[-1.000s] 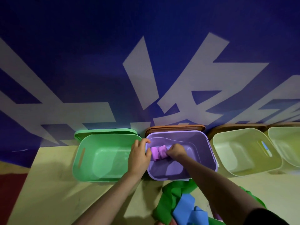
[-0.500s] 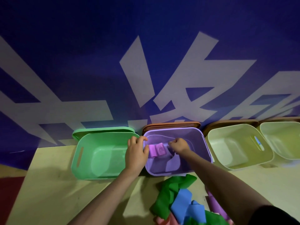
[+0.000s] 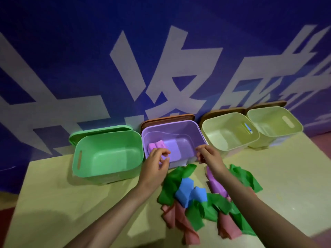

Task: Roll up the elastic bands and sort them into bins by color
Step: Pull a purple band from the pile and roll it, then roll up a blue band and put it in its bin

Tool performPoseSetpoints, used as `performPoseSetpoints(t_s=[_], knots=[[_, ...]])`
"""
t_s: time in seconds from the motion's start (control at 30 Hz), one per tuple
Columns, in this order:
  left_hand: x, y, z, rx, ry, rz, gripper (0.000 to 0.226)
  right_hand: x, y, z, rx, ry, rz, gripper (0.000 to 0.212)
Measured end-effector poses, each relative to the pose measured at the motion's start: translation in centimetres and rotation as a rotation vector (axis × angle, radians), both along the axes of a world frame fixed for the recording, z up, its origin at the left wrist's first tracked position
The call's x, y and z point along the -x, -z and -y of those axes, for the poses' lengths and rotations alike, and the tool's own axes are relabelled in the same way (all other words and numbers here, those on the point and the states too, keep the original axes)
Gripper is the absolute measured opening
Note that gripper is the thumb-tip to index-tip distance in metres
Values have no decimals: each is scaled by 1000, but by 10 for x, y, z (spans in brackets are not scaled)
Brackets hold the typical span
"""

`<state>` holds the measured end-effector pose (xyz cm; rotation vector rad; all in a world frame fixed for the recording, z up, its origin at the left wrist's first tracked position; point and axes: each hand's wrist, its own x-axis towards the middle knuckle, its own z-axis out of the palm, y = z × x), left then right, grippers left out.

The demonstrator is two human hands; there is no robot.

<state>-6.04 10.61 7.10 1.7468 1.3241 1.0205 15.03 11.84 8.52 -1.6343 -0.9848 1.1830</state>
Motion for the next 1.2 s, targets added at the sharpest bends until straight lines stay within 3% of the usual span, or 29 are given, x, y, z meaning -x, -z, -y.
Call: performPoseSetpoints(t_s=[0.27, 0.4, 0.53, 0.7, 0.8, 0.87, 0.97, 1.13, 1.2], knots=[[-35, 64, 68, 357, 125, -171, 16, -58, 63, 90, 192, -195, 215, 25], [-52, 82, 76, 493, 36, -289, 25, -68, 96, 100, 187, -304, 440, 7], [-66, 90, 86, 605, -87, -346, 28, -67, 118, 91, 58, -461, 664, 44], [-75, 84, 112, 630, -185, -310, 21, -61, 142, 77, 103, -776, 727, 64], [-80, 74, 121, 589, -232, -183, 14, -54, 111, 79, 38, -675, 592, 40], [-85, 64, 120, 516, -285, -95, 16, -52, 85, 80, -17, -589, 309, 14], [-106, 34, 115, 399, -316, 56, 17, -58, 40, 76, -70, -556, -52, 15], [-161, -23, 99, 395, -300, 391, 21, -82, -38, 63, -122, -591, -237, 14], [-175, -36, 95, 379, -265, 428, 21, -96, -58, 59, -135, -570, -267, 19]])
